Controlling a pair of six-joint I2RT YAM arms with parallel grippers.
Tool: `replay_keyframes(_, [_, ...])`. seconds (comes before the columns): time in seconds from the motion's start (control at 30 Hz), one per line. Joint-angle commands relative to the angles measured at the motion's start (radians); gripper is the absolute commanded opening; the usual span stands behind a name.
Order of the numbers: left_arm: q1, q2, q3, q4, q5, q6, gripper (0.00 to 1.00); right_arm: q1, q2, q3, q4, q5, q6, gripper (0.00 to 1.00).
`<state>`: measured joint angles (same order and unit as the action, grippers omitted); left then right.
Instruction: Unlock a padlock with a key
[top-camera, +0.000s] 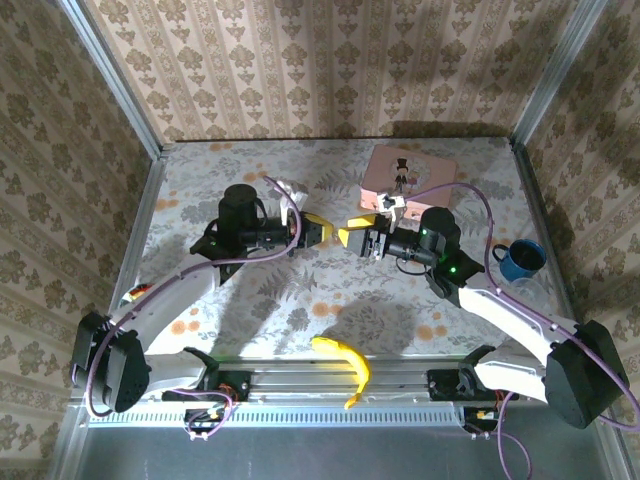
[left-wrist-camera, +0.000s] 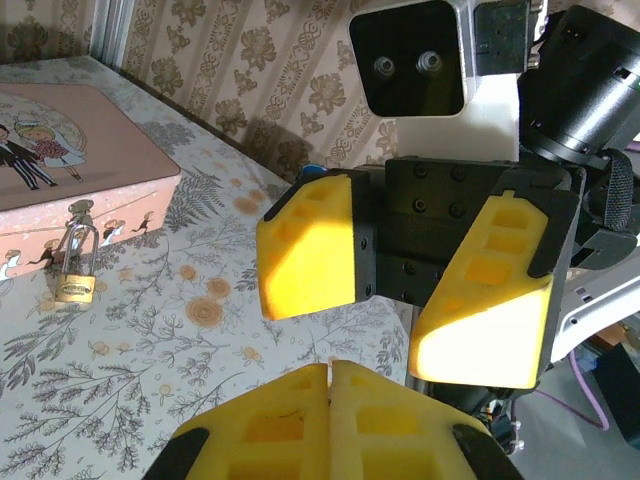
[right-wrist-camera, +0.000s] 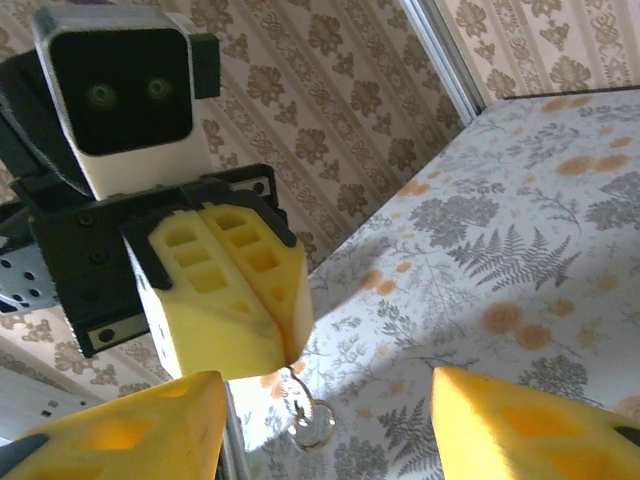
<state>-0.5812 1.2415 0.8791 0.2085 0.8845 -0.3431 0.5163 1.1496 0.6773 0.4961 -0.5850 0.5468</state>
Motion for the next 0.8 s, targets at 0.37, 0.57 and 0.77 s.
replay_keyframes(0.37, [-0.005, 0.026, 0.014, 0.151, 0.046, -0.109, 0.00, 0.045, 0.052, 0.021, 0.080, -0.045, -0.002, 0.41])
replay_keyframes(0.57, [-0.005, 0.023, 0.009, 0.153, 0.048, -0.117, 0.00, 0.045, 0.040, 0.019, 0.072, -0.032, -0.010, 0.32])
replay_keyframes(0.77, [-0.005, 0.024, 0.006, 0.170, 0.068, -0.135, 0.00, 0.045, 0.037, 0.028, 0.064, -0.023, -0.016, 0.32])
